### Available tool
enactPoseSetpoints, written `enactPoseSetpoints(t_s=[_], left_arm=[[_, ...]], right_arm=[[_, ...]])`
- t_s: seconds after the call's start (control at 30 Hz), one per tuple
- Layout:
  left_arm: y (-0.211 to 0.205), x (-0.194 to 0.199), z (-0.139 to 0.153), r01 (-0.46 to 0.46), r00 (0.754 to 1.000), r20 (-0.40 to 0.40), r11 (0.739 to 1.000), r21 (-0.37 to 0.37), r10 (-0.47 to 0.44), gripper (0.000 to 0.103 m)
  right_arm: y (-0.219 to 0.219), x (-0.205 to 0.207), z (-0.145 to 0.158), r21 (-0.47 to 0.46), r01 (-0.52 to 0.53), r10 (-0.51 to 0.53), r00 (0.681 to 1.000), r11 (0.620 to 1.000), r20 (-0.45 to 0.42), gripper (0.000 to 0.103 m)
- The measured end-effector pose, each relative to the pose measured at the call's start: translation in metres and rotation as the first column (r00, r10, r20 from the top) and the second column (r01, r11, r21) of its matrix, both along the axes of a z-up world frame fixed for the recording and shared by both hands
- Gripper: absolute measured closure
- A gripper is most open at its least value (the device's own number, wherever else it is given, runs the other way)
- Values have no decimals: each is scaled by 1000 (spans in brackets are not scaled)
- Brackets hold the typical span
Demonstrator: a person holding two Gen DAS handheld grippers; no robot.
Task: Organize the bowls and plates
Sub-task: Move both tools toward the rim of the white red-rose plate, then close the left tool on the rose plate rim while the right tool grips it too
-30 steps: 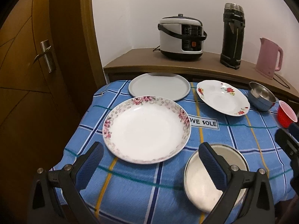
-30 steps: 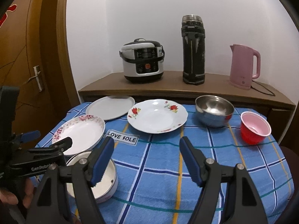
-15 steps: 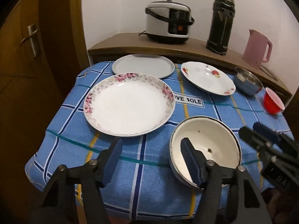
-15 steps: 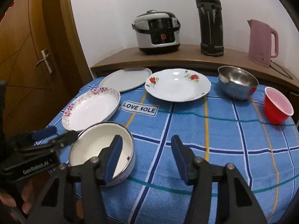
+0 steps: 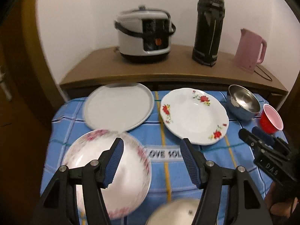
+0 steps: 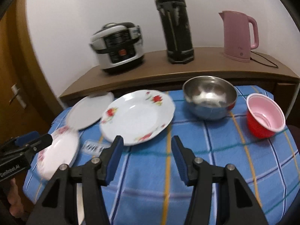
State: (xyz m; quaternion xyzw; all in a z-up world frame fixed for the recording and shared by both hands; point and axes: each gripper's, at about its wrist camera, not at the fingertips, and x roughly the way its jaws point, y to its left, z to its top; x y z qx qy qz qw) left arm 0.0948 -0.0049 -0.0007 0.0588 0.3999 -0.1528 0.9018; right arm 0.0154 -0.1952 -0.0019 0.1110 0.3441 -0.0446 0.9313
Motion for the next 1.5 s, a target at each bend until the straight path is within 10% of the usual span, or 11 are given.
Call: enactPoseSetpoints(t_s=[0.77, 1.0, 1.5], left_arm=[[-50, 118, -62, 18, 958, -285, 999, 35, -7, 60], [-64, 124, -69, 55, 951, -305, 998, 23, -46, 73], [-40, 117, -43, 24, 977, -214, 999, 32, -17, 73]], right_arm=[[-47, 102, -64, 127, 56, -26, 975, 990, -223, 57], [-42, 110, -65, 95, 26, -4, 976, 995, -218, 79], [-20, 109, -43, 58, -30, 40, 983, 998, -179, 80]])
